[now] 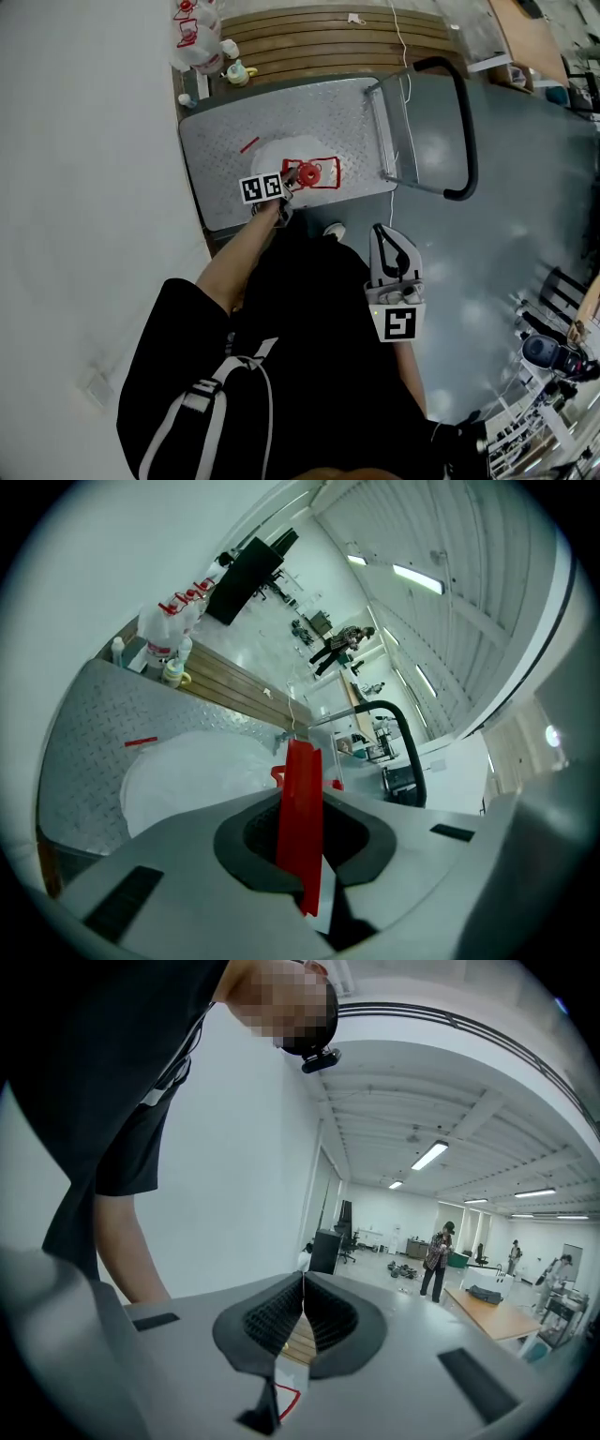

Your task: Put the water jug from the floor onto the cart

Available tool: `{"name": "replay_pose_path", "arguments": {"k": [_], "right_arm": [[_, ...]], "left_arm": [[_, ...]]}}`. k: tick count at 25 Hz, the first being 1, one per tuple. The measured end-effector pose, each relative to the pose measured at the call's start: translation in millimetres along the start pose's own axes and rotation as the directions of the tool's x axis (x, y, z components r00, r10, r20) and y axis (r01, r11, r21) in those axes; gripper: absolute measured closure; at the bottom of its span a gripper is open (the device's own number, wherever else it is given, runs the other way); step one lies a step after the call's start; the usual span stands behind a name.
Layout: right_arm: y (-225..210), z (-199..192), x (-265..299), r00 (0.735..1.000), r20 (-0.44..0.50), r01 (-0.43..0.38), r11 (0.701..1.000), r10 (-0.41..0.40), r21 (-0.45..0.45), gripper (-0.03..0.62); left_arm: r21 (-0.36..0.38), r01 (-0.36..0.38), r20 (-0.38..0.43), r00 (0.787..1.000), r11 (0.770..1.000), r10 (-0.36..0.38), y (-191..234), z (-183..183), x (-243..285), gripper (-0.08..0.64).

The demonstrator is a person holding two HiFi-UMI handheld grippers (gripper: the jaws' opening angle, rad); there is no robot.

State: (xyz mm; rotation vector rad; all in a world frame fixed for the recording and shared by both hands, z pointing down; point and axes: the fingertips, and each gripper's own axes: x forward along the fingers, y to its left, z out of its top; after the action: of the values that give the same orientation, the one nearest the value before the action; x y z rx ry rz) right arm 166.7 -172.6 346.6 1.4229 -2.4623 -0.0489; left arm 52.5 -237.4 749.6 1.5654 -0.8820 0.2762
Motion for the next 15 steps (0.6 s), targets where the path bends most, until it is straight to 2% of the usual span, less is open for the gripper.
{"name": "replay_pose_path", "arguments": {"k": [4, 8, 15], "right_arm": [[-5.2, 4.8, 8.0, 0.999, 0.003, 0.033, 0.999, -0.033, 0.009, 0.574], [-1.5, 4.0, 13.5, 1.000, -0.005, 0.025, 1.000, -0.025, 0.000, 0.574], [10.6, 0.8, 23.8, 1.000, -0.006, -0.024, 0.999, 0.024, 0.022, 0.574]], "left_arm": [[0.007, 0.020, 0.005, 1.000, 1.000, -0.020, 4.4, 12.5, 6.7, 0.518], [-0.009, 0.016, 0.036, 0.999, 1.000, -0.016, 20.2, 23.6, 4.2, 0.517], [0.015, -0.130, 0.019, 0.991, 0.991, 0.130, 75.2, 28.3, -19.2, 0.518]]}}
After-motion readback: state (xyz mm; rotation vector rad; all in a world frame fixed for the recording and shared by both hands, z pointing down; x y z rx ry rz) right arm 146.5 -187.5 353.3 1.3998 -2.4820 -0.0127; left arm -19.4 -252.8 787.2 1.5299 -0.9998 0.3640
